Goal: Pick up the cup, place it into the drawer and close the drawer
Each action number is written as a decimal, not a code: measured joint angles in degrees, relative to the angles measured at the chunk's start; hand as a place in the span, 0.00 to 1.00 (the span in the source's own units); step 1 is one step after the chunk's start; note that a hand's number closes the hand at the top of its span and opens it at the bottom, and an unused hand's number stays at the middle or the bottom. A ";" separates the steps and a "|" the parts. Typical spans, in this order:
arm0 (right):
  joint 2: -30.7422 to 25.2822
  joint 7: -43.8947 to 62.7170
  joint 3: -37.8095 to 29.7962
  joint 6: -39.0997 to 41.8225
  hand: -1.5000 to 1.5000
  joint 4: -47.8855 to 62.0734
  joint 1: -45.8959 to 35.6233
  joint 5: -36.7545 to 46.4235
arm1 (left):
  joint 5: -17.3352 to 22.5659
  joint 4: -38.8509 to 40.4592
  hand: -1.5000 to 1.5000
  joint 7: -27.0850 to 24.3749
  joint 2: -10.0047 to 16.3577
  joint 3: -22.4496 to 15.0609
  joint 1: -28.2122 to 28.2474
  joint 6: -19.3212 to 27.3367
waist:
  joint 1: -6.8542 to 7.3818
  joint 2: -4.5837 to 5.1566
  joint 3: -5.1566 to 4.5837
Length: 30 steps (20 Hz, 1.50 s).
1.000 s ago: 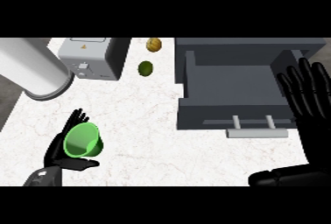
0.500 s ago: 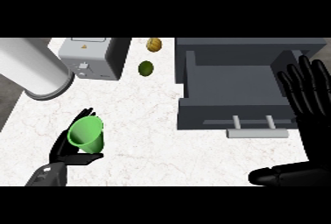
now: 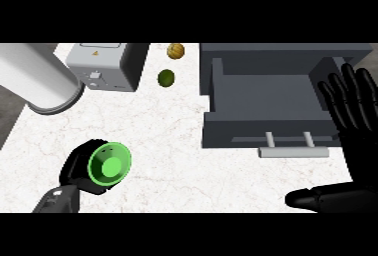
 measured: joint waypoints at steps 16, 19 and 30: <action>0.49 1.13 0.82 -0.45 0.00 -2.23 1.79 0.65 | 6.42 -11.37 1.00 -5.19 -7.60 4.54 1.46 14.37 | 0.65 -0.31 0.13; 0.79 0.93 1.23 -0.71 0.00 -2.18 1.93 1.34 | 6.88 -18.85 1.00 -1.98 -8.04 2.52 2.66 14.30 | 0.91 -0.41 0.16; 0.13 1.21 0.10 -0.47 0.00 -0.96 0.66 0.70 | 10.77 -45.53 1.00 20.09 -12.11 -5.36 0.81 20.61 | 0.79 -0.39 0.17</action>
